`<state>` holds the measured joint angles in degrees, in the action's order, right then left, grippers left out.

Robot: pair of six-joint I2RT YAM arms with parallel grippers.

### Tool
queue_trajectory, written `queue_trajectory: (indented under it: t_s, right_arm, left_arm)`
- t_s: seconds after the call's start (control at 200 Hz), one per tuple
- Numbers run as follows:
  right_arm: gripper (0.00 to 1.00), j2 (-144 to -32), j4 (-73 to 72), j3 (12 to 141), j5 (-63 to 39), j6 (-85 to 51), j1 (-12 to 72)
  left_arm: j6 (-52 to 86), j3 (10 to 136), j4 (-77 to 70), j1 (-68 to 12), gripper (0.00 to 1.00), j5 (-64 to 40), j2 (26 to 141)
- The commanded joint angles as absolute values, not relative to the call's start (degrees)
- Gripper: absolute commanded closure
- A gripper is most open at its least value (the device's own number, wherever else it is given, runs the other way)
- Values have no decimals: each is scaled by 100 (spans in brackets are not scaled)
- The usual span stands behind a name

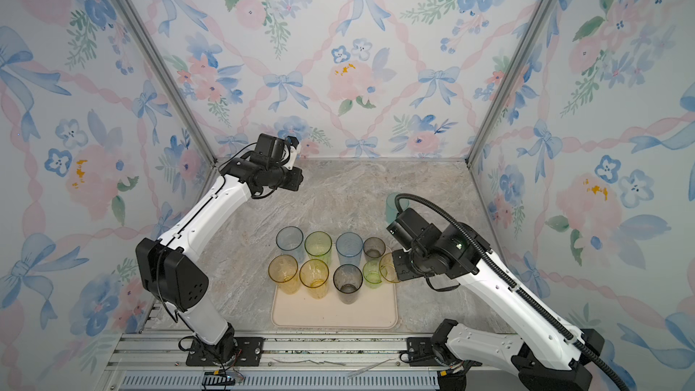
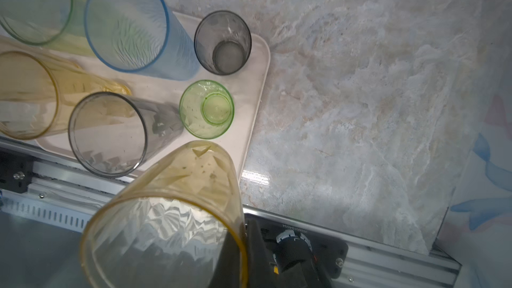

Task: Place the glasses into the tray
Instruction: Place the glass on the tray.

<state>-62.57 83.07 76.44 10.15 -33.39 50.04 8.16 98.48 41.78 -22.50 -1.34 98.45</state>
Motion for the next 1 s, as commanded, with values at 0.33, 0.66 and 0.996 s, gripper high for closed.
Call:
queue_trajectory:
  t_s: [0.33, 0.66, 0.996]
  right_arm:
    - [100, -6158, 7281, 5496, 882, -4775, 6012]
    - [100, -6539, 6372, 4991, 844, -4724, 6014]
    - [100, -6850, 5789, 4688, 598, -4763, 6021]
  left_arm:
    - [914, 9943, 4161, -2359, 71, -64, 9564]
    - [849, 9881, 4161, -2363, 70, -88, 9493]
    - [756, 9862, 4173, -2333, 70, -98, 9473]
